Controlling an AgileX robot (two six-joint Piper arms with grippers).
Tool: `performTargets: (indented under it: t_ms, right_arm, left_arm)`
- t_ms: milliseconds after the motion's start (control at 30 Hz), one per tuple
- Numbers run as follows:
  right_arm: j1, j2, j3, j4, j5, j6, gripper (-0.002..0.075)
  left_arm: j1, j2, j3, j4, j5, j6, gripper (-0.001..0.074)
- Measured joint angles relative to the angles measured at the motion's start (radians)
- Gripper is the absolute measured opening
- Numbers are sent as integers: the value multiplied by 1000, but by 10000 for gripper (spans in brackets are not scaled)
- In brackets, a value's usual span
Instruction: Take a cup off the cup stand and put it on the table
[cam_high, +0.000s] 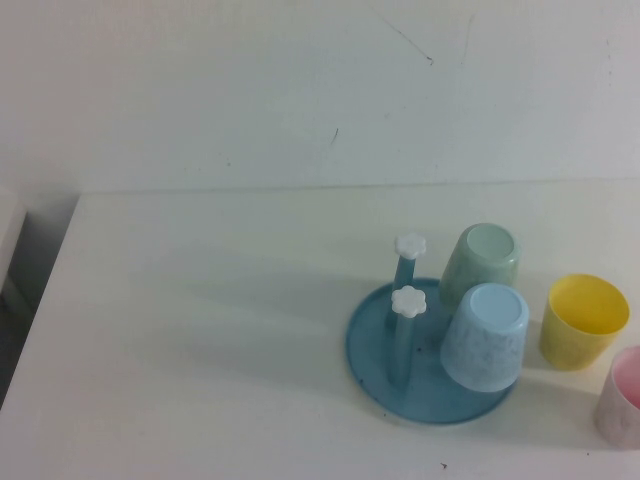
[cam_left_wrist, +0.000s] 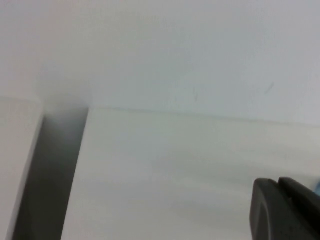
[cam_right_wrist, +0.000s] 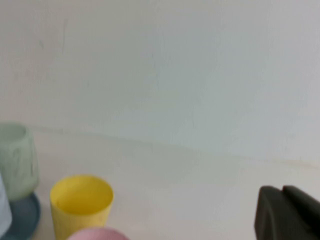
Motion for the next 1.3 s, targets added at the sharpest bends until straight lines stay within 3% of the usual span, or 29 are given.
performTargets:
  t_ms: [133, 533, 633, 733, 833, 967, 1200, 1267, 1300]
  right_arm:
    - [0, 90, -49, 90, 122, -167, -3]
    - [0, 227, -53, 426, 216, -597, -3]
    - [0, 227, -53, 435, 216, -622, -3]
    - [0, 227, -53, 439, 216, -628, -3]
    - [0, 227, -53, 439, 218, -632, -3]
    - [0, 227, -53, 441, 218, -632, -3]
    - [0, 227, -53, 441, 232, -632, -3]
    - [0, 227, -53, 441, 237, -632, -3]
    - [0, 227, -53, 441, 241, -632, -3]
  left_arm:
    - [0, 206, -167, -90, 174, 140, -3]
    - [-22, 710, -484, -534, 384, 604, -3]
    - [-123, 796, -549, -564, 383, 641, -3]
    - [-301, 893, -615, -532, 349, 641, -3]
    - [-477, 1002, -693, -434, 334, 609, -3]
    - [-642, 1185, -851, -267, 371, 462, -3]
    - [-728, 1463, -1153, -181, 479, 353, 20]
    - [-728, 1499, -1208, -181, 505, 351, 67]
    - [-728, 1529, -1258, -181, 526, 351, 162]
